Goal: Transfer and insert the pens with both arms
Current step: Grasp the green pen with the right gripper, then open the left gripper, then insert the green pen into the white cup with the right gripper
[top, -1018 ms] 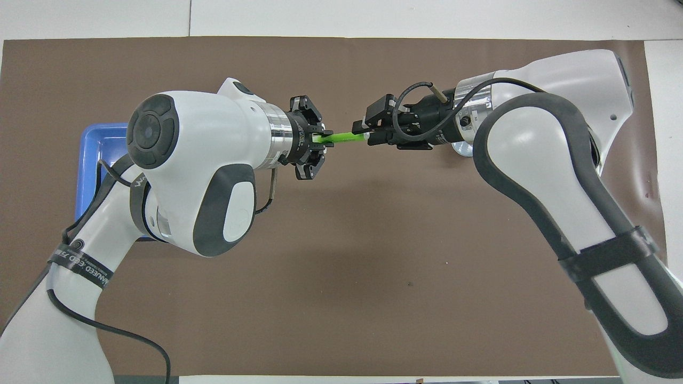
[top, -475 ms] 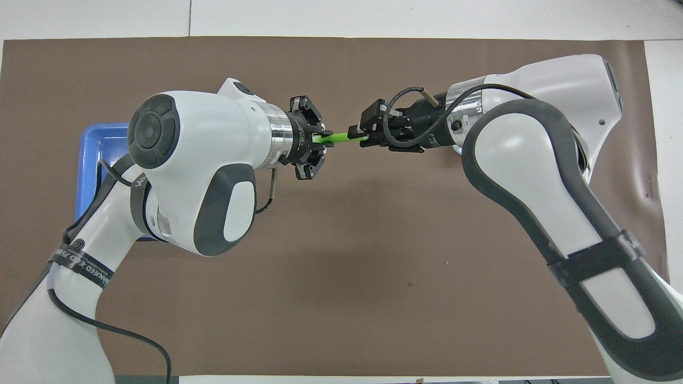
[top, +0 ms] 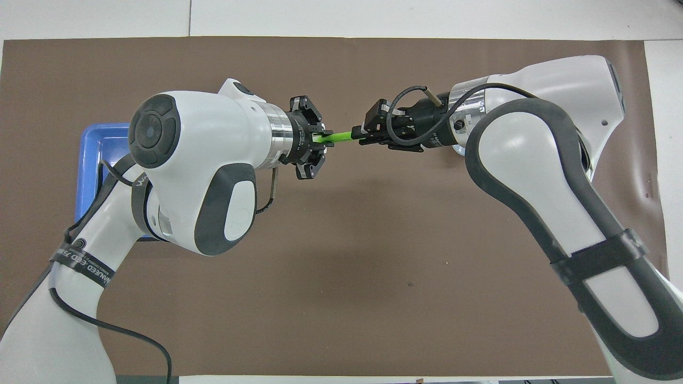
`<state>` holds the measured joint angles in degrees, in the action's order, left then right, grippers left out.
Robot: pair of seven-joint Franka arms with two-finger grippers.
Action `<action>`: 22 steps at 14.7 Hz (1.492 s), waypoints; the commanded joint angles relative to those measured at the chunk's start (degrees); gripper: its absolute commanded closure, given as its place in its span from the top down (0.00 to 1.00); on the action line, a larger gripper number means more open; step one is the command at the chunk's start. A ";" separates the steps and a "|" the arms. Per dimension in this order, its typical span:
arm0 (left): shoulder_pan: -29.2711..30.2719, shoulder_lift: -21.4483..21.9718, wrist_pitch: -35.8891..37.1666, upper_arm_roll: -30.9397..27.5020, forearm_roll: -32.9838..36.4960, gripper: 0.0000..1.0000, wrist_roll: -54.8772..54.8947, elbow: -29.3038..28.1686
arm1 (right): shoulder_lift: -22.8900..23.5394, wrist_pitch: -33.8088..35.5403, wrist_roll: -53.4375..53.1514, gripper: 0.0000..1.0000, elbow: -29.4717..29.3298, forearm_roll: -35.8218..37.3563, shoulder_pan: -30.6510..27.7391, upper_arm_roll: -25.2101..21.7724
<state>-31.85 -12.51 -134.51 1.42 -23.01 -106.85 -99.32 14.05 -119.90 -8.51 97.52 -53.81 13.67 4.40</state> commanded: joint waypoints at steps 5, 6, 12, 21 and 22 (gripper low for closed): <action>-0.76 -0.24 0.56 -0.63 0.07 0.62 1.03 0.26 | -0.95 0.36 0.15 0.00 0.65 0.02 -1.98 0.34; -0.76 -0.24 0.56 -0.63 1.29 1.00 2.77 0.09 | -0.86 0.80 0.33 0.00 0.48 0.20 -2.50 0.34; 2.13 0.55 3.81 -0.98 2.53 1.00 21.03 -2.19 | 1.67 11.93 0.95 0.00 -10.38 17.11 -7.50 0.08; 16.44 5.65 4.25 -1.07 7.37 1.00 72.00 -14.41 | 4.32 17.17 31.34 0.00 -17.37 44.30 -15.25 0.08; 18.12 5.82 5.38 -1.07 7.80 1.00 76.49 -14.50 | 4.32 15.76 31.88 0.00 -16.41 44.67 -15.17 0.17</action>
<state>-17.12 -9.39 -130.93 -0.12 -16.45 -38.97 -111.12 17.67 -102.44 21.08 81.49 -11.74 -1.56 3.81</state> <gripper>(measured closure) 0.000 0.815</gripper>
